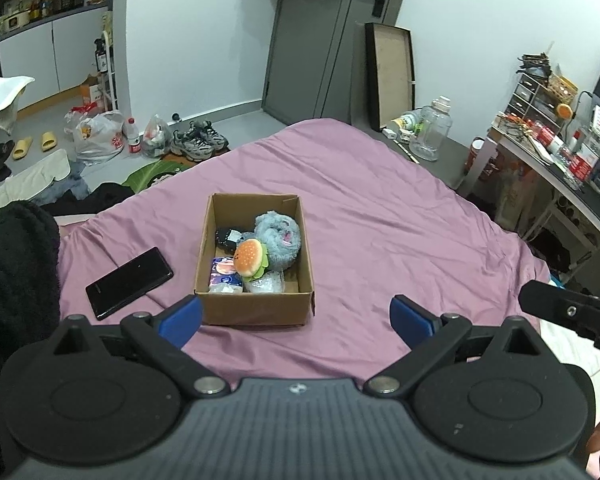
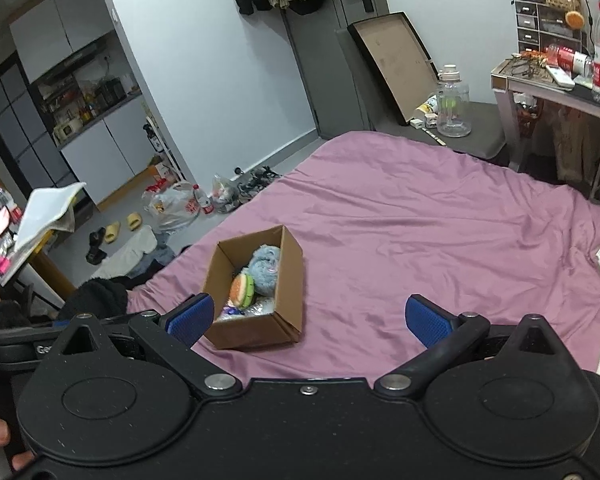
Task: Organize soft objects
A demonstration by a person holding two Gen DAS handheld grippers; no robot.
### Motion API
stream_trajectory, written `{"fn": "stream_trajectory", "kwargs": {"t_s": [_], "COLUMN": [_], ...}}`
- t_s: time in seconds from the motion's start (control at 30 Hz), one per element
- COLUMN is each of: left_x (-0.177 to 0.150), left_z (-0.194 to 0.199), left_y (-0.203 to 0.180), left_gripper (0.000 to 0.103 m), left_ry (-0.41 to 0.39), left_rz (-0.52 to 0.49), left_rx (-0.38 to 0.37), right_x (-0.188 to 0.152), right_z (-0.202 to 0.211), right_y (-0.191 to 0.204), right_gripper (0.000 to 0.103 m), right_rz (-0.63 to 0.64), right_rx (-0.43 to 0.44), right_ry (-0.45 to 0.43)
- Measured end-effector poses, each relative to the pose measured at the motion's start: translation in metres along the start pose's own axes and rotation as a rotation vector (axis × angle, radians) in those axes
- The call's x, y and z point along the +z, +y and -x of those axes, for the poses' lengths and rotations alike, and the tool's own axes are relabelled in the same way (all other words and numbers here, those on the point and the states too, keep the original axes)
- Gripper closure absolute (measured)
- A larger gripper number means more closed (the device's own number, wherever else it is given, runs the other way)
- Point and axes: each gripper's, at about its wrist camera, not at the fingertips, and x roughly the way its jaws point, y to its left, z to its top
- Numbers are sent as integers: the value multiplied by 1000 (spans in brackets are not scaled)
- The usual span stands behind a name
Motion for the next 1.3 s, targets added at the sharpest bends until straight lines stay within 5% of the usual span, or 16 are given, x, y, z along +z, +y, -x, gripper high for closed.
{"fn": "stream_trajectory", "kwargs": {"t_s": [1.3], "left_x": [-19], "left_z": [-16], "left_y": [-4], "left_gripper": [4], "left_ry": [10], "left_rz": [-95], "left_rx": [44], "right_x": [-26], "right_z": [-25], "right_y": [-8], "right_gripper": [0], "right_rz": [44], "right_rx": [-39], "right_ry": [87]}}
